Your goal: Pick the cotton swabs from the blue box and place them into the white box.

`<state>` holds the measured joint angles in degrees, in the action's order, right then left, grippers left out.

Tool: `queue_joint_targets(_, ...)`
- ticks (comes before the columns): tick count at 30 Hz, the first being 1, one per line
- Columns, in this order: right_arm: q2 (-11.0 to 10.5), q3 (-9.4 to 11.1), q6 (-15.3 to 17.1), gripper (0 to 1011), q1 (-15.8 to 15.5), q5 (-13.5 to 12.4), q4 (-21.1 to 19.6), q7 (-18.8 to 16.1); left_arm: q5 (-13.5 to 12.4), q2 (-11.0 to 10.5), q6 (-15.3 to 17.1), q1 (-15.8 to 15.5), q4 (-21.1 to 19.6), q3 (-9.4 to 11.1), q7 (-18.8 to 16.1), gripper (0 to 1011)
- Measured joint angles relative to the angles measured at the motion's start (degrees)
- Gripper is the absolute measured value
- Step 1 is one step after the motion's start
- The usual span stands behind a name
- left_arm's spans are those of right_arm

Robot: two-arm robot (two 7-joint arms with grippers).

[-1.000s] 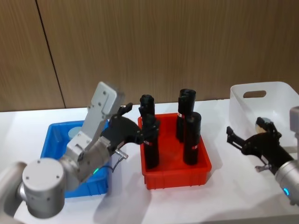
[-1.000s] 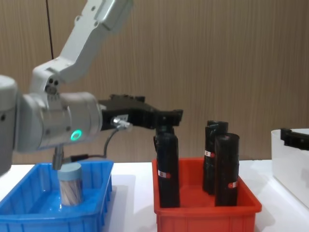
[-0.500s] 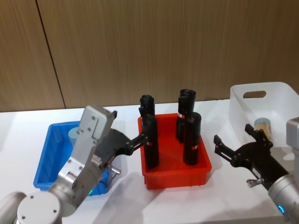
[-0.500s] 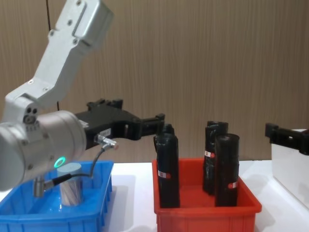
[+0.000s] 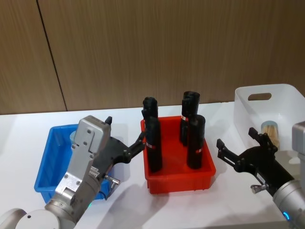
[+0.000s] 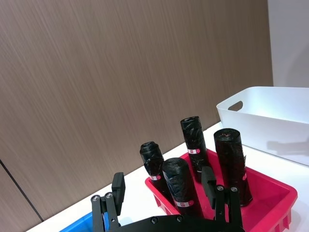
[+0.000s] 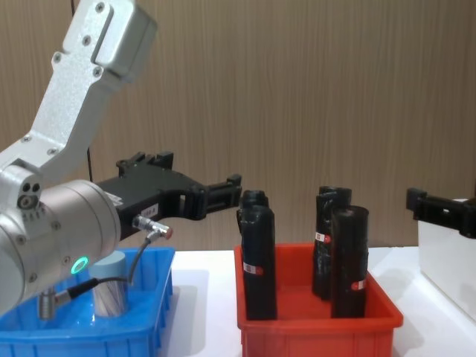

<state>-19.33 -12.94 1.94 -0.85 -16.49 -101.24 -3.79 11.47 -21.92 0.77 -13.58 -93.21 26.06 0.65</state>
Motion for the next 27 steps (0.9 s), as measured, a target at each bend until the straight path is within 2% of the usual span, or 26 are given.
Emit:
queue_joint_targets(18, 0.0, 0.03, 0.0, 1001, 0.03, 0.04, 0.04, -0.1, 0.01, 0.02, 0.02, -0.01, 0.04, -0.04, -0.03, 1003)
queue_joint_targets(27, 0.11, 0.47, -0.18, 1001, 1.47, 0.12, 2.27, -1.36, 0.01, 0.02, 0.03, -0.01, 0.04, -0.04, -0.03, 1003)
